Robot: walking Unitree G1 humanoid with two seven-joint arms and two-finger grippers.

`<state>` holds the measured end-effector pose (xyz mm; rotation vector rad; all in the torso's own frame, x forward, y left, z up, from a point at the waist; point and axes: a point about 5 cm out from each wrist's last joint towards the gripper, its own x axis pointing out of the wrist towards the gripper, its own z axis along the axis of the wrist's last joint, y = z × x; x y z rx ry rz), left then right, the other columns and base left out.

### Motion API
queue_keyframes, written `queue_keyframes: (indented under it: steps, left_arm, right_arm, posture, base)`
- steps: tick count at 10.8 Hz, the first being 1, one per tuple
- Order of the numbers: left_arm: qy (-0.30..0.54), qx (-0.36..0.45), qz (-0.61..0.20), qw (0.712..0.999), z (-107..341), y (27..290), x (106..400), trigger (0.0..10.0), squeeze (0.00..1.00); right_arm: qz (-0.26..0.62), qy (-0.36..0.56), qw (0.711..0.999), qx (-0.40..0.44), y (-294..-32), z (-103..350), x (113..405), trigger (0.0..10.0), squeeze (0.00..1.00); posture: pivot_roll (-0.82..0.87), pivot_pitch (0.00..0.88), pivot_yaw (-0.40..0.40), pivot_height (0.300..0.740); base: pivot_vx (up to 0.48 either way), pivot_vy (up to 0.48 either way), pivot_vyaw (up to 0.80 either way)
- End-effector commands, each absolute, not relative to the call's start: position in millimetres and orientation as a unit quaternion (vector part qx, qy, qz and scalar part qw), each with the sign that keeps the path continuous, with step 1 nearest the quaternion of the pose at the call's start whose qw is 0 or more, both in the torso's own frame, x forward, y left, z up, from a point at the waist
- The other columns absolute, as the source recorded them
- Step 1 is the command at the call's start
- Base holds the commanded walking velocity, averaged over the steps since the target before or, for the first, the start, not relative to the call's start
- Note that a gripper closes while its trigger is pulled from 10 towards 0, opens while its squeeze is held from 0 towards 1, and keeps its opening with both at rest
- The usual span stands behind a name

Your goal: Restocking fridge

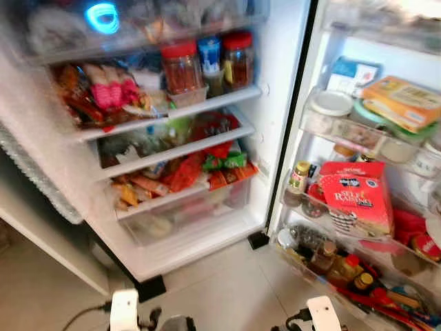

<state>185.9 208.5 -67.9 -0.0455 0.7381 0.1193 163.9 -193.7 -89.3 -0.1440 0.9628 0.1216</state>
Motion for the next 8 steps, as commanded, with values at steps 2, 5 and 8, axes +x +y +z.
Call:
queue_keyframes:
  steps: [2, 5, 8]
  left_arm:
    - [0.394, -0.009, 0.069, 0.917, -76, 214, 174, 10.0, 0.0]
    - [0.408, -0.003, 0.063, 0.911, -82, 213, 165, 10.0, 0.0]
    - [0.421, -0.001, 0.063, 0.905, -86, 212, 160, 10.0, 0.0]
  right_arm:
    - [0.081, 0.526, 0.843, -0.075, -189, -105, 126, 10.0, 0.0]
    - [0.075, 0.53, 0.842, -0.065, -188, -106, 125, 10.0, 0.0]
    - [0.072, 0.53, 0.843, -0.061, -188, -106, 125, 10.0, 0.0]
  posture:
    - [-0.11, 0.064, 0.043, 0.641]
    - [-0.11, 0.066, 0.042, 0.641]
    - [-0.11, 0.062, 0.045, 0.641]
  base:
    - [0.0, 0.0, 0.4]
    - [0.0, 0.0, 0.27]
    - [0.0, 0.402, 0.0]
